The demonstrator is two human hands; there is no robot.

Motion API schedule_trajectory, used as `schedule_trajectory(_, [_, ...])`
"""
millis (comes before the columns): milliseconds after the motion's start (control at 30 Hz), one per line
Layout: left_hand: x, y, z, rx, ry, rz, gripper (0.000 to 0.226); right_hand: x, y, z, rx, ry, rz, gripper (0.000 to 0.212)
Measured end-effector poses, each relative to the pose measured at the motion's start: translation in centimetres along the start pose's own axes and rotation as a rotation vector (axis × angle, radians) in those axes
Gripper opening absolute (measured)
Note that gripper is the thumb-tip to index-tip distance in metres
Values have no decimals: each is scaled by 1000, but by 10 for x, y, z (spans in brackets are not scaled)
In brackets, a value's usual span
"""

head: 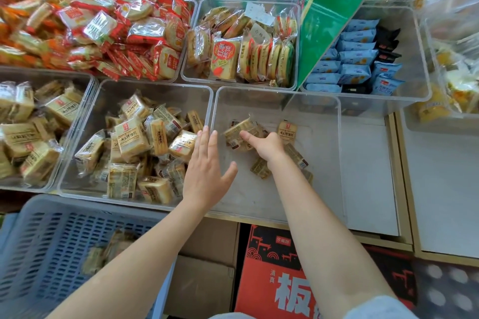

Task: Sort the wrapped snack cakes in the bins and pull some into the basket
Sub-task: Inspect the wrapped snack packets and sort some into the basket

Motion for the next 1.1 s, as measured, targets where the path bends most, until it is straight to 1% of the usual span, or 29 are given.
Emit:
schedule_trajectory(167, [1, 0, 0, -6, -4, 26, 83, -12, 17, 2, -47, 5, -137, 105])
schedule_trajectory(267, [0, 0, 0, -6, -3, 61, 81, -17, 18, 5, -66, -5, -241, 101])
schedule_trajectory(400, [0, -1, 1, -19, 5, 107, 82, -17, 13, 21, -40, -41, -294, 84])
schedule_trajectory(533, [0, -10, 5, -16, 8, 215, 86, -6, 10, 56, 52, -142, -296, 50])
schedule_trajectory(600, [0, -23, 13, -11, 14, 330, 83, 2, 11, 78, 116, -203, -256, 45])
schedule_trajectory(633, [0, -31, 20, -22, 24, 407, 77, 6, 13, 90, 149, -228, -239, 45])
schedule_trajectory(733, [9, -61, 49, -110, 41, 601, 49, 12, 25, 128, 227, -271, -237, 47])
schedule_trajectory(800, [23, -79, 71, -111, -3, 762, 36, 13, 40, 155, 261, -283, -235, 48])
schedule_trajectory(833, [32, -86, 83, -82, -49, 882, 36, 13, 49, 168, 272, -286, -242, 48])
schedule_trajectory(933, [60, -97, 118, 48, -262, 1280, 59, 6, 81, 204, 328, -268, -293, 47])
schedule_trajectory(967, [69, -100, 129, 106, -306, 1368, 60, 4, 92, 216, 356, -252, -309, 48])
schedule_trajectory(1033, [86, -103, 152, 177, -332, 1451, 54, 0, 112, 236, 387, -234, -246, 49])
schedule_trajectory(1100, [107, -109, 176, 156, -387, 1451, 52, -4, 128, 253, 377, -243, -92, 46])
Point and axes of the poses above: each hand's wrist, its own z-axis away from the middle knuckle, its own y-axis out of the palm, x = y × z, the point moved 3 cm from there along -z, towards the middle knuckle
